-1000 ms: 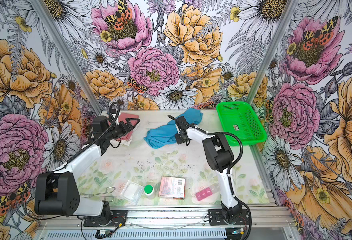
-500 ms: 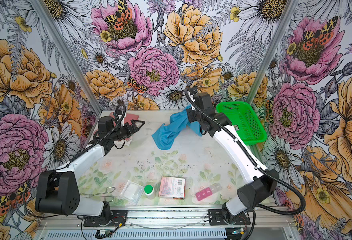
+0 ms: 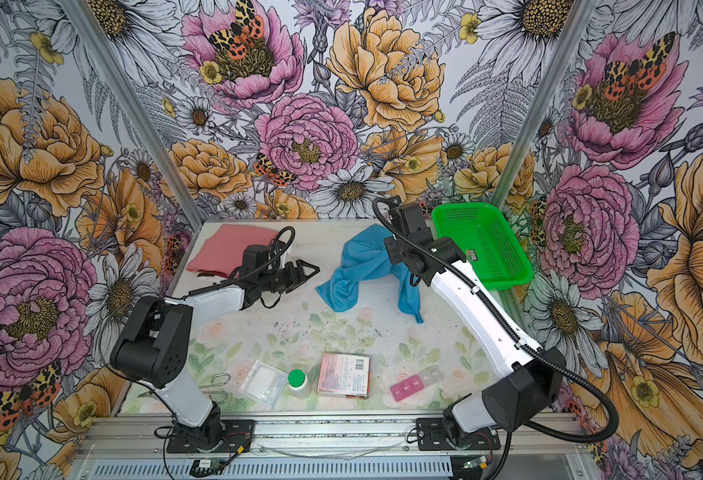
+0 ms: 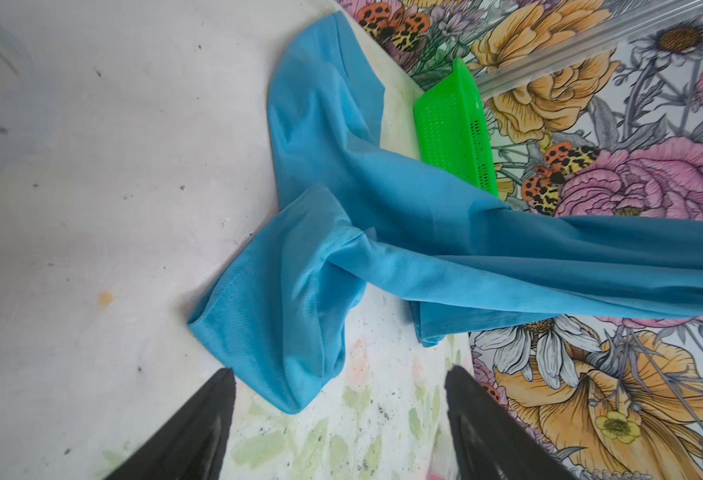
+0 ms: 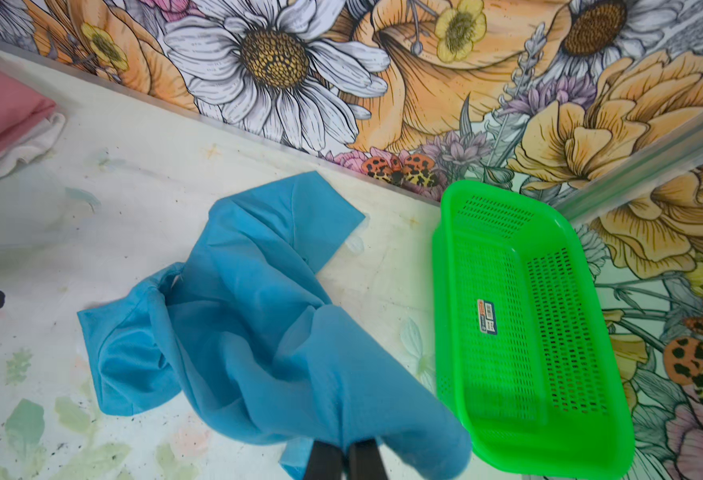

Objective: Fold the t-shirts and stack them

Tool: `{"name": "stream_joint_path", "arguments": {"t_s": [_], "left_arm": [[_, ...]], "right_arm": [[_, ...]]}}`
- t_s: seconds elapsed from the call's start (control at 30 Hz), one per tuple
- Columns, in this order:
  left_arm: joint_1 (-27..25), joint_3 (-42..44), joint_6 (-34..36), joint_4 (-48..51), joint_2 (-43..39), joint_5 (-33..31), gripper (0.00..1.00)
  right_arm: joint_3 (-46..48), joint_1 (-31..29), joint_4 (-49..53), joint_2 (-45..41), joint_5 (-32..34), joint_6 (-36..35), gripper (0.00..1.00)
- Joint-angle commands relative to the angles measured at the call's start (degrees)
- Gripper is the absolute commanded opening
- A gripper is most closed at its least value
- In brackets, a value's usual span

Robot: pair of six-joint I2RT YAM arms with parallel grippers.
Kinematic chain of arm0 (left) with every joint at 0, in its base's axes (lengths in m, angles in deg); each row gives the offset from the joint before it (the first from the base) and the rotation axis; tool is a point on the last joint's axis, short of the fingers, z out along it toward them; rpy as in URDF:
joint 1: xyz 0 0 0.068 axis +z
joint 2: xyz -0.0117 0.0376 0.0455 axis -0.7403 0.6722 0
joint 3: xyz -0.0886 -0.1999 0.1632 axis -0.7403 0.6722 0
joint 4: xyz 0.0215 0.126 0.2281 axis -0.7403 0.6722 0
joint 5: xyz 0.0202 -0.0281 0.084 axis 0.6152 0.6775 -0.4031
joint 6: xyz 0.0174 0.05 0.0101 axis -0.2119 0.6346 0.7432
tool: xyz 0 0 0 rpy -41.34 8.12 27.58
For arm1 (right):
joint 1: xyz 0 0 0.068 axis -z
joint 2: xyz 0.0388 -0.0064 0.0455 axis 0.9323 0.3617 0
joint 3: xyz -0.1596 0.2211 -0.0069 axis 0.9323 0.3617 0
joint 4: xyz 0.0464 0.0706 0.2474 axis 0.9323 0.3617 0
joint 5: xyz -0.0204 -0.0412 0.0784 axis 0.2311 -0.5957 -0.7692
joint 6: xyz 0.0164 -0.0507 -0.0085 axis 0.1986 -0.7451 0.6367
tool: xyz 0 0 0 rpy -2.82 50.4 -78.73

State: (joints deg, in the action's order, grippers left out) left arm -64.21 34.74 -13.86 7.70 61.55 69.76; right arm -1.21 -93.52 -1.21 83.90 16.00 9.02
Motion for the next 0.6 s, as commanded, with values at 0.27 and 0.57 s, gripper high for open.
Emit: {"name": "stream_joint_path", "arguments": {"t_s": [0.27,0.57], "left_arm": [[-6.10,-8.77,4.26,14.07,9.44,-17.99,0.53],[-11.11,-15.63,6.31,23.35,13.66,-28.91,0.37]], "right_arm": [[11.18,7.00,-0.03,-5.14,1.33,3.91,0.00],[12.54,7.86,-0.12,-4.77,-0.36,3.92,0.00]]}}
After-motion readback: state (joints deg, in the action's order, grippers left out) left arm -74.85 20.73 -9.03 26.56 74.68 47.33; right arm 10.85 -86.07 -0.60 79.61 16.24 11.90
